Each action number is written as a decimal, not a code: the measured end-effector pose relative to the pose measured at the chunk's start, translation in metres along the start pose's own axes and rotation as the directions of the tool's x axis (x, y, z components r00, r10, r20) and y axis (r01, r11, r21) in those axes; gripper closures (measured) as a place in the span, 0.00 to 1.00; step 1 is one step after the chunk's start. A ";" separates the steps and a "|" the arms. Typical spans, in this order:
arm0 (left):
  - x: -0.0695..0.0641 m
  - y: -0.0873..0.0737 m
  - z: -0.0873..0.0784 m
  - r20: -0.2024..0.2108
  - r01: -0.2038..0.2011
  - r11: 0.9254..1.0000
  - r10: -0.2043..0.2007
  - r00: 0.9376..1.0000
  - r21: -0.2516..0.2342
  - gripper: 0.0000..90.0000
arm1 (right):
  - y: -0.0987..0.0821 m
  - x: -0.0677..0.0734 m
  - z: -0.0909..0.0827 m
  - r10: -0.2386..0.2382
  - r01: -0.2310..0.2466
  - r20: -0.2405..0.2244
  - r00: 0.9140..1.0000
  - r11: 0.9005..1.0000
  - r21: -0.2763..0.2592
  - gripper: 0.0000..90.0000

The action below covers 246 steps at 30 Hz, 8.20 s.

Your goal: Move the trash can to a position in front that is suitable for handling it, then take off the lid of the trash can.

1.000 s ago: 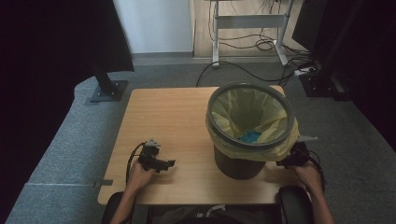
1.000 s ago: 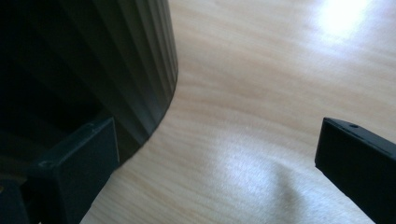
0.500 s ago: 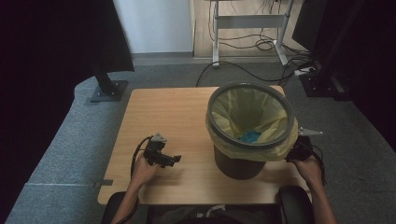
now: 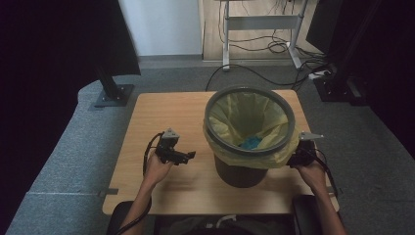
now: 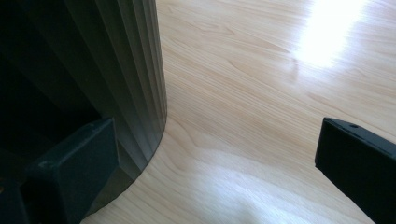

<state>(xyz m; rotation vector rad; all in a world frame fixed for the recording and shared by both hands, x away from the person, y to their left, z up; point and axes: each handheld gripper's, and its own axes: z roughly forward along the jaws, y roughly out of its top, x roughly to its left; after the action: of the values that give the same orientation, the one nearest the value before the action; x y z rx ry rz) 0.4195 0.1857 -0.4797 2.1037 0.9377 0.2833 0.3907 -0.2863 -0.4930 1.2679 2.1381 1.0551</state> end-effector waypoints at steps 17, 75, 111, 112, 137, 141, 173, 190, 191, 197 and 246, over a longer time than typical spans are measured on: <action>0.007 0.012 -0.004 -0.047 -0.003 1.000 0.002 0.999 -0.020 0.00 | 0.028 0.043 0.031 -0.052 0.052 -0.060 0.997 0.999 -0.001 0.00; 0.056 -0.082 -0.038 -0.132 0.104 0.993 -0.097 0.986 0.047 0.00 | -0.032 -0.005 0.014 -0.001 -0.003 0.046 0.999 0.996 0.085 0.00; 0.064 -0.090 -0.019 -0.221 0.114 0.980 -0.076 0.972 0.164 0.03 | -0.059 -0.014 0.029 0.027 -0.032 0.046 0.999 0.993 0.109 0.00; 0.065 -0.089 -0.020 -0.222 0.118 0.980 -0.080 0.972 0.162 0.05 | -0.059 -0.014 0.029 0.027 -0.032 0.046 0.999 0.994 0.109 0.00; 0.063 -0.054 -0.037 -0.104 0.125 0.981 -0.110 0.988 0.150 0.08 | -0.059 -0.014 0.029 0.027 -0.032 0.045 0.999 0.994 0.109 0.00; 0.062 -0.043 -0.042 -0.106 0.102 0.982 -0.086 0.991 0.158 0.08 | -0.059 -0.014 0.029 0.027 -0.032 0.046 0.999 0.994 0.109 0.00; 0.061 0.038 -0.085 -0.093 0.042 0.988 -0.028 0.995 0.149 0.15 | -0.059 -0.014 0.029 0.024 -0.028 0.042 0.999 0.994 0.109 0.00; 0.051 0.083 -0.106 -0.105 0.004 0.989 0.011 0.994 0.149 0.15 | -0.059 -0.013 0.029 0.017 -0.020 0.032 0.999 0.994 0.111 0.00; 0.051 0.085 -0.108 -0.105 0.004 0.989 0.011 0.994 0.145 0.15 | -0.059 -0.013 0.029 0.016 -0.019 0.031 0.999 0.994 0.111 0.00; 0.049 0.104 -0.120 -0.118 -0.010 0.992 0.024 0.993 0.123 0.15 | -0.059 -0.013 0.029 0.016 -0.019 0.031 0.999 0.994 0.109 0.00; 0.003 0.218 -0.083 -0.077 -0.168 0.967 0.186 0.980 0.190 0.57 | -0.060 -0.011 0.028 0.004 -0.006 0.015 1.000 0.994 0.110 0.00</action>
<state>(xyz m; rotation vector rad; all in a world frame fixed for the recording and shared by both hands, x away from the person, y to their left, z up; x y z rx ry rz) 0.4964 0.1468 -0.2629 2.3664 0.8582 0.4050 0.3830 -0.3026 -0.5575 1.3275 2.2097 0.9379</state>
